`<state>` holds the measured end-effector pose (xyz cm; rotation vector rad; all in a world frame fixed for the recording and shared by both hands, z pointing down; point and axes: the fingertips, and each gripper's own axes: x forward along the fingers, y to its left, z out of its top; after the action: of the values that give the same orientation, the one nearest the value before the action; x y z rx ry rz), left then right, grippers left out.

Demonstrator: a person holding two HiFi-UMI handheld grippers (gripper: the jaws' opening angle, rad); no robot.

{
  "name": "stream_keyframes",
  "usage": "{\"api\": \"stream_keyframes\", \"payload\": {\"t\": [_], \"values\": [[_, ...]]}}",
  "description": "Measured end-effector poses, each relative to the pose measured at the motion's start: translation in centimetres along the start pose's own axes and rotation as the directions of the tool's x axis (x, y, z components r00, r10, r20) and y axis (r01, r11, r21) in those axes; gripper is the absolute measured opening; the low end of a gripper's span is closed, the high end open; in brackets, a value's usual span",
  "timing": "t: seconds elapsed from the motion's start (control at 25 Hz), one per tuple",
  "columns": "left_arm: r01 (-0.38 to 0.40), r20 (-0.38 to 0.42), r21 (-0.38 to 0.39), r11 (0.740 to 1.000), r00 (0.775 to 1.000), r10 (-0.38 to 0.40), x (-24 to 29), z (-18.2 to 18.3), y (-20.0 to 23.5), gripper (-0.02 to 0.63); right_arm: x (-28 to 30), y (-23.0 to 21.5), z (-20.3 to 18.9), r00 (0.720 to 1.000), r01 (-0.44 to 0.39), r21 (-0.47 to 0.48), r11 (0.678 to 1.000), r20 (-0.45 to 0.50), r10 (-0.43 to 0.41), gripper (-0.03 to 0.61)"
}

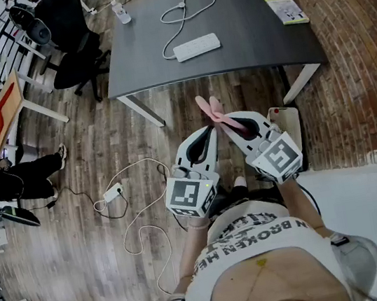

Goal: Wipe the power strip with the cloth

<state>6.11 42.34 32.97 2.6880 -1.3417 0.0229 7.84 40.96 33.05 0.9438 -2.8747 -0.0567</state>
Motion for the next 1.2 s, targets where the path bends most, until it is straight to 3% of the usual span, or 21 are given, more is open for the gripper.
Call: {"api": "stream_keyframes", "payload": {"t": [0.52,0.76,1.2], "values": [[0.004,-0.023,-0.001,1.0,1.0,-0.004,0.8,-1.3,-1.7,0.008,-2.2,-1.0,-1.1,1.0,-0.004,0.044,0.999,0.026,0.002,0.017],[0.01,-0.043,-0.006,1.0,0.999,-0.01,1.6,-1.8,-1.9,0.008,-2.6,-2.5,-1.6,0.999,0.038,0.054,0.998,0.015,-0.039,0.017],[0.046,-0.024,-0.017,0.999,0.999,-0.046,6.6,-1.2,2.7,0.008,1.3,-7.4,-1.7,0.995,0.095,0.046,0.994,0.014,-0.096,0.017]]}}
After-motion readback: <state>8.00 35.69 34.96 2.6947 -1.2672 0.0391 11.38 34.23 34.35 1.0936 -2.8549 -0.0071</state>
